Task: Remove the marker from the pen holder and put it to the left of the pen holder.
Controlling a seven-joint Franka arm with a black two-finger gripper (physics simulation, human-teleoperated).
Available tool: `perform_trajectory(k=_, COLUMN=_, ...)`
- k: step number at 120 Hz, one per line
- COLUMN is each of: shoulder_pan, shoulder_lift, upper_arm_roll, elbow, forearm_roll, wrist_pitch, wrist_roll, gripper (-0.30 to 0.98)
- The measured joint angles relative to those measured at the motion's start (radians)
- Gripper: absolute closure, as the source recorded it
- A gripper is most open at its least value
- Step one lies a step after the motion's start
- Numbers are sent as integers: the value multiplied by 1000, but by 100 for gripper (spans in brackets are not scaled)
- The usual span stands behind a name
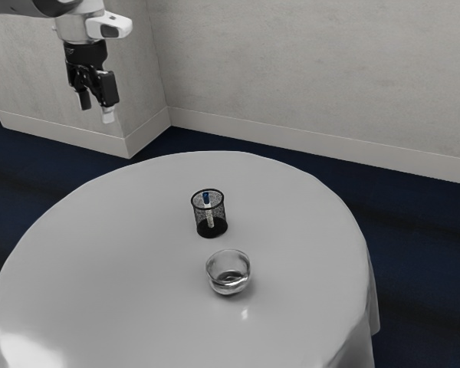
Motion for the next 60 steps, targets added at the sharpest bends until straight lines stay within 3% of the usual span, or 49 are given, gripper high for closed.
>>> perform_trajectory(k=47, shoulder_pan=-3, shoulder_lift=-8, upper_arm_roll=-15, elbow=10, forearm_roll=3, wrist_pitch=-1, wrist_roll=45, gripper=0)
perform_trajectory(k=53, shoulder_pan=-60, shoulder_lift=-28, upper_arm_roll=-41, elbow=24, forearm_roll=26, wrist_pitch=-2, wrist_roll=87, gripper=0)
perform_trajectory(k=60, shoulder_pan=-195, shoulder_lift=-44, upper_arm_roll=-54, elbow=27, forearm_roll=51, wrist_pitch=5, wrist_roll=157, gripper=0)
